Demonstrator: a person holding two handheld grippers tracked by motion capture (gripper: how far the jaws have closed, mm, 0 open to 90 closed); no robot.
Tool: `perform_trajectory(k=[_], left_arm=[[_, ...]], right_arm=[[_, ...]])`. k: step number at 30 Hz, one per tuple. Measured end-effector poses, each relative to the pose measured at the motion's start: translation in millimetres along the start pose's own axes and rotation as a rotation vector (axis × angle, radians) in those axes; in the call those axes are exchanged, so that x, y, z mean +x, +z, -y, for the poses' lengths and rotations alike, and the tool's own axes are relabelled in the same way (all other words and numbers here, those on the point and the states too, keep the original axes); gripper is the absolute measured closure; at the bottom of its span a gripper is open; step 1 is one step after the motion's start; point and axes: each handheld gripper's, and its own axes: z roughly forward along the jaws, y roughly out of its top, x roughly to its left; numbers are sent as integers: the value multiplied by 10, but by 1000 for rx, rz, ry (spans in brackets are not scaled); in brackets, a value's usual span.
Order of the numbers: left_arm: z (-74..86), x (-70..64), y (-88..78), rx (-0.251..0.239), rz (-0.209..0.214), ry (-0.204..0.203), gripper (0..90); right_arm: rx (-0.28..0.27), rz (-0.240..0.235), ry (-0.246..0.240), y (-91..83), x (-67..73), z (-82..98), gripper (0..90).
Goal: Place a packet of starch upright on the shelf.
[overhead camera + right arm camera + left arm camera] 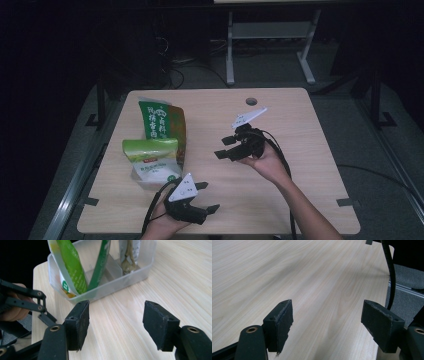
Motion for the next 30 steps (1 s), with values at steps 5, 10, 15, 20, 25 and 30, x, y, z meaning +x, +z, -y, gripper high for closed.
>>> perform_trajectory(k=[5,10,15,20,25,30], left_arm=[[2,29,-23,-4,-7,7,249],[15,16,-23,-8,-6,-12,249],[17,29,-29,-2,-11,-8,249],[17,35,-22,0,-10,-6,248],[30,39,-14,5,-12,-12,248],[35,49,-11,7,-14,-7,248]], right_arm=[[-3,15,21,-83,-44,81,356],[23,39,31,-144,-81,154,346],[18,54,47,-226,-110,223,343],[11,66,64,-310,-138,307,343],[15,82,85,-390,-160,391,331],[14,94,102,-464,-186,486,326]])
